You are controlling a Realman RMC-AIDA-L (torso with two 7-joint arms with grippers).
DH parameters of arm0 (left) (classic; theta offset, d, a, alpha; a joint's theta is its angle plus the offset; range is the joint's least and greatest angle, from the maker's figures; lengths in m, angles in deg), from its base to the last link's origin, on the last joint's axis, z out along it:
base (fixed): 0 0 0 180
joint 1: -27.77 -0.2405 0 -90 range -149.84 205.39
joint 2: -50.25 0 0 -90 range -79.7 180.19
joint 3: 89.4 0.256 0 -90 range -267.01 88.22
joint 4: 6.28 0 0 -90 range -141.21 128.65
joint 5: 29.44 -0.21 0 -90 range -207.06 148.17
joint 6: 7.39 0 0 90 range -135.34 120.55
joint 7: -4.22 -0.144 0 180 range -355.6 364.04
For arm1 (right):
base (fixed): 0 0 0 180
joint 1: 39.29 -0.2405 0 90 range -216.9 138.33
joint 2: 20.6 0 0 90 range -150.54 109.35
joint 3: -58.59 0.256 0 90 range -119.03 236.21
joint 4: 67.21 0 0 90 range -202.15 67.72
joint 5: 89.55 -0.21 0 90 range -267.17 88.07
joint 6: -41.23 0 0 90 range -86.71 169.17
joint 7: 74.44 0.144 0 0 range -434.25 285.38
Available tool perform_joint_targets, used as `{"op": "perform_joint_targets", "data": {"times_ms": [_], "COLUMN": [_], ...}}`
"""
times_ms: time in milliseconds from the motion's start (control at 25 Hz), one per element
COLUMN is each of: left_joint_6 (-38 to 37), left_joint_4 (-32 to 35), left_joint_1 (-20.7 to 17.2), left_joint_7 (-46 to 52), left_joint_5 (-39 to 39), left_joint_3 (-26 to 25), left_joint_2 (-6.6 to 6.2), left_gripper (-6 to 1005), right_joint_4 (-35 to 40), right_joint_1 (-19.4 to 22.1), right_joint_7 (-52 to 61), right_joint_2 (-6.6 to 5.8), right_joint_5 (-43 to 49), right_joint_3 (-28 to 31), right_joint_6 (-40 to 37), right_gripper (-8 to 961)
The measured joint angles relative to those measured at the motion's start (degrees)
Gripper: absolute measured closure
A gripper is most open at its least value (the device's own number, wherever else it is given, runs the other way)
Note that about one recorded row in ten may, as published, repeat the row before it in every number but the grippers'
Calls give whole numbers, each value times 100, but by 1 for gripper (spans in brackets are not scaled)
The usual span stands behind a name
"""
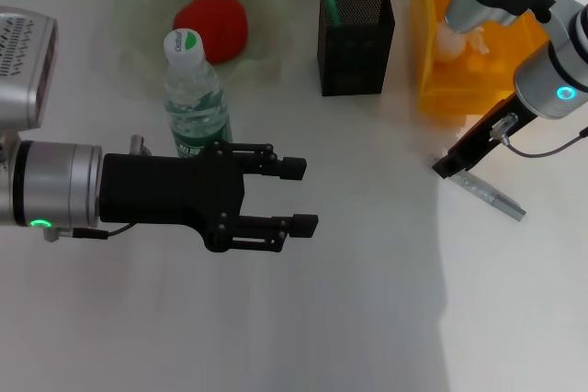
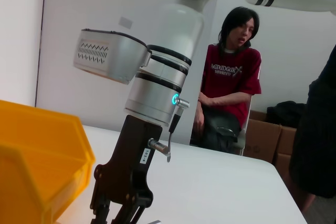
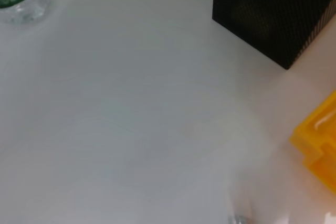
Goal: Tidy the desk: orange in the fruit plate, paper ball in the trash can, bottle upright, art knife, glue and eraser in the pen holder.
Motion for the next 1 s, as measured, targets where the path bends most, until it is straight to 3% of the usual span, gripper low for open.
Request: {"op": "perform_joint_targets", "data": {"times_ms": [80, 520, 840, 1000], "left_joint_6": [10, 42, 43, 43], "left_joint_4": [0, 0, 0, 0], "left_joint_1": [0, 26, 46, 49], "left_joint_7": [0, 0, 15, 16], "left_joint_5": [0, 0, 0, 1], "left_joint_3": [0, 0, 0, 0], "left_joint_2": [0, 3, 8, 8], "left_gripper": [306, 306, 306, 306], "right_joint_4": [-149, -309, -277, 286], "right_joint_1": [-50, -96, -92, 45], "right_joint_7": [0, -4, -6, -7], "right_joint_2": [1, 1, 2, 2], "right_joint_5": [12, 15, 9, -182], "right_joint_3": [-23, -140, -141, -72], "right_joint_6": [113, 241, 240, -76], "right_gripper": [633, 635, 759, 809]}}
